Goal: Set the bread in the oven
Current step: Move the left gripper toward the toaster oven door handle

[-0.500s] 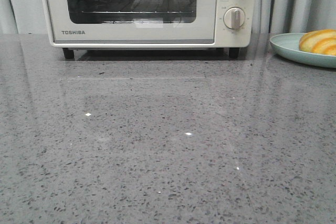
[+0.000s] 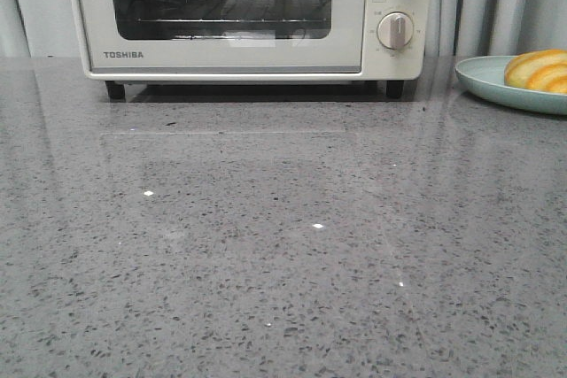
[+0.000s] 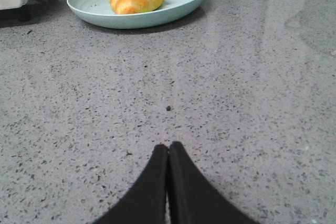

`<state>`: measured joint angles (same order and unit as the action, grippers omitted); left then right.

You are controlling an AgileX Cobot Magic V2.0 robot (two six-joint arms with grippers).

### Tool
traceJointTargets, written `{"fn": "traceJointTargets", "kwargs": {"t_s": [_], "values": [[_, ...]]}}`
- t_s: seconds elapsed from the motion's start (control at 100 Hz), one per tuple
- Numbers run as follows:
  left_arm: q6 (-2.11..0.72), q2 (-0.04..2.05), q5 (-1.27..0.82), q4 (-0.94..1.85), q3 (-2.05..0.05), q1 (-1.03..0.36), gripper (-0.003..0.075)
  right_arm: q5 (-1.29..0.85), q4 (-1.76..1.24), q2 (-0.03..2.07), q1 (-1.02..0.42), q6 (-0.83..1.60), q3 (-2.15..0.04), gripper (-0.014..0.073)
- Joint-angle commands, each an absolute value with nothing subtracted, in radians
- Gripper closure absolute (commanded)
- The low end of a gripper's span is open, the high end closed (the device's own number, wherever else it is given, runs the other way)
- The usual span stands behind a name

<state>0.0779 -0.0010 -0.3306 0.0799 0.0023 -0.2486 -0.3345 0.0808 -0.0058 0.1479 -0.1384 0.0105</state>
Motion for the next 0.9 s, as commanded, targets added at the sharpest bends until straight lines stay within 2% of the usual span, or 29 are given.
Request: {"fn": "traceJointTargets", "kwargs": {"t_s": [0.0,0.27,0.4,0.53,0.72,0.89], "values": [[0.086,-0.029,-0.261,0.05,0.024,-0.244,0.0741,-0.314,0.082,-0.028,0.154,-0.139,0.035,0.065],[0.086,-0.029,-0.253,0.023,0.024,-0.244,0.0741,-0.255,0.117,-0.028,0.154,-0.139,0.035,0.065],[0.086,-0.029,-0.207,0.038,0.024,-0.244,0.0741,-0.043,0.083,-0.028,0.154,-0.141,0.035,0.065],[0.086,-0.029,-0.037,0.29,0.024,-0.244,0.0741,0.155,-0.049,-0.028,0.154,-0.141,0.035,0.065],[0.086,-0.029,0.129,0.531,0.024,-0.244,0.0741,0.126,-0.184,-0.028,0.154,-0.154,0.035,0.065],[0.086,-0.029,0.173,0.583,0.01,-0.245,0.0741,0.138,-0.252,-0.028,0.154,-0.154,0.023,0.065]]}}
